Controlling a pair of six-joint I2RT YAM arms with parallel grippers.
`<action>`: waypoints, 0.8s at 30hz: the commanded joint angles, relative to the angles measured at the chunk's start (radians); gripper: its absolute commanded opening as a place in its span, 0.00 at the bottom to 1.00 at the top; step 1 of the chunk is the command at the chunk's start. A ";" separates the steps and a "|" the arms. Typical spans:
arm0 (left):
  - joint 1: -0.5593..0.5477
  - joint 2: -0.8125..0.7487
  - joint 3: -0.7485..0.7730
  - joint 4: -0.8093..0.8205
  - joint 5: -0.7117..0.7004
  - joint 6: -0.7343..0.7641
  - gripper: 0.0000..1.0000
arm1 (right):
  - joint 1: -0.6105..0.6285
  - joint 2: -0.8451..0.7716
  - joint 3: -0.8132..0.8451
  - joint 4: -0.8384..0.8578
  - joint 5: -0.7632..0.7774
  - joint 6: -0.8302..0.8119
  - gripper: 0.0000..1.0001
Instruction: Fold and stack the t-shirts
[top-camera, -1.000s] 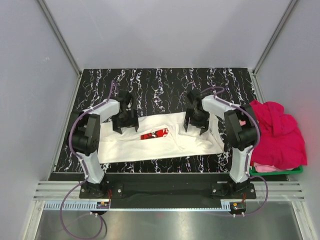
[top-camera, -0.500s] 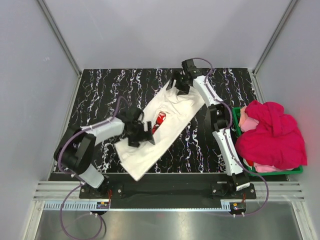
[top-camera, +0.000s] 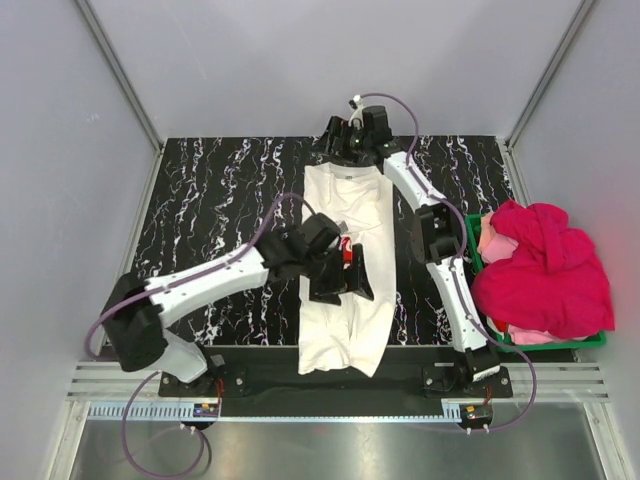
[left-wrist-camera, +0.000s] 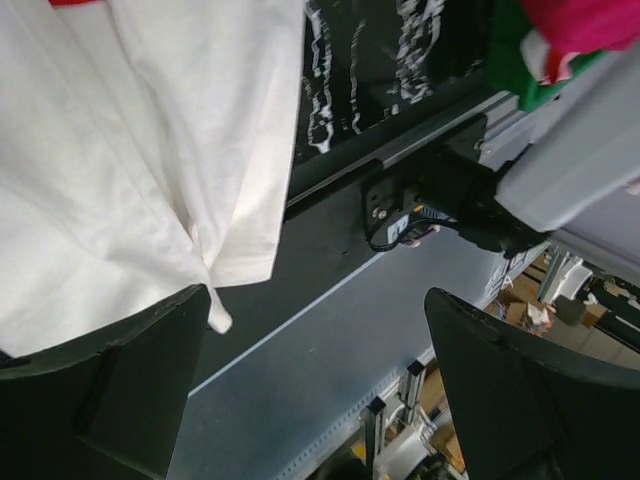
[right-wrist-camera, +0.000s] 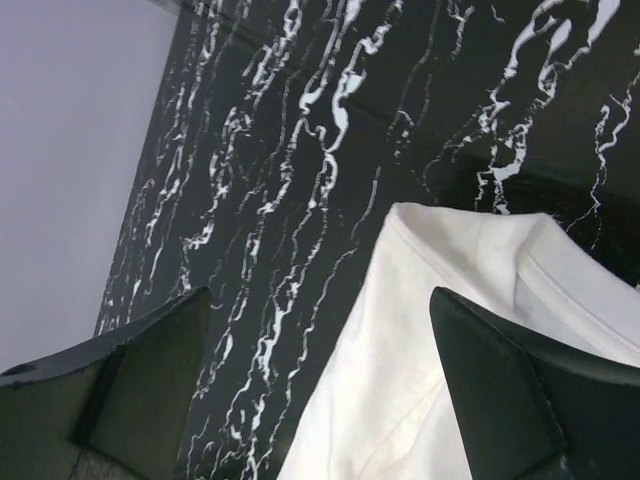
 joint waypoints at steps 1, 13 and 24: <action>0.001 -0.131 0.103 -0.267 -0.163 0.065 0.96 | 0.000 -0.234 -0.014 0.004 0.008 -0.079 0.98; 0.328 0.092 0.259 -0.092 -0.254 0.434 0.90 | 0.000 -0.625 -0.601 -0.514 0.490 -0.139 0.89; 0.425 0.692 0.747 -0.133 -0.145 0.466 0.86 | 0.000 -0.411 -0.570 -0.596 0.418 -0.199 0.60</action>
